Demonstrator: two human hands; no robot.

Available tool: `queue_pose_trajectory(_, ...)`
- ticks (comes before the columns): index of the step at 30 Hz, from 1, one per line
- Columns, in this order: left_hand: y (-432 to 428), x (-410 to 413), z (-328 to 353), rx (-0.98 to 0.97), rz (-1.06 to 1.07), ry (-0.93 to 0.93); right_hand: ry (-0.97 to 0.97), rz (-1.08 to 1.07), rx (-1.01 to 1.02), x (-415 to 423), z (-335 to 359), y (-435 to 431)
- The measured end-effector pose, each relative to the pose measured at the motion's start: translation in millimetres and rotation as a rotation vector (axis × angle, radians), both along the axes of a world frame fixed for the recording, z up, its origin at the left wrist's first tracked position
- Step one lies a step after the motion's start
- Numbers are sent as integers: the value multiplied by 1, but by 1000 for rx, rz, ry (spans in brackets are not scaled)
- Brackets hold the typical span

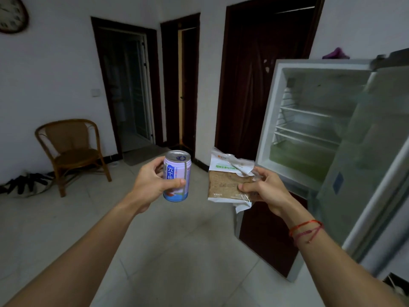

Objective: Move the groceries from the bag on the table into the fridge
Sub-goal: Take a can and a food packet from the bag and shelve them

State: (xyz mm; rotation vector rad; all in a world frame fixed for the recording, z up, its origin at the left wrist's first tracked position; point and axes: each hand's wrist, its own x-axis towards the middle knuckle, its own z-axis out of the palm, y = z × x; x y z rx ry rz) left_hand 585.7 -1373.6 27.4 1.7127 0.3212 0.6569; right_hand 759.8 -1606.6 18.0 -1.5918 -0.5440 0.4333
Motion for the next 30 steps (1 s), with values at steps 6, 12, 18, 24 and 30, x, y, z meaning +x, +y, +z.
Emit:
queue_pose_trajectory(6, 55, 102, 6, -9, -20, 9, 0, -19, -2, 97, 9, 52)
queue_pose_trajectory(12, 108, 187, -2, 17, -55, 75, 7, -50, -26, 173, 6, 95)
queue_pose_trajectory(18, 166, 273, -17, 59, -101, 54, 10, -96, -42, 242, -4, 141)
queue_pose_trajectory(24, 239, 374, -21, 83, -225, 47, 19, -200, -52, 318, -7, 201)
queue_pose_trajectory(30, 287, 475, -13, 75, -352, 36, 34, -342, -69, 383, -2, 236)
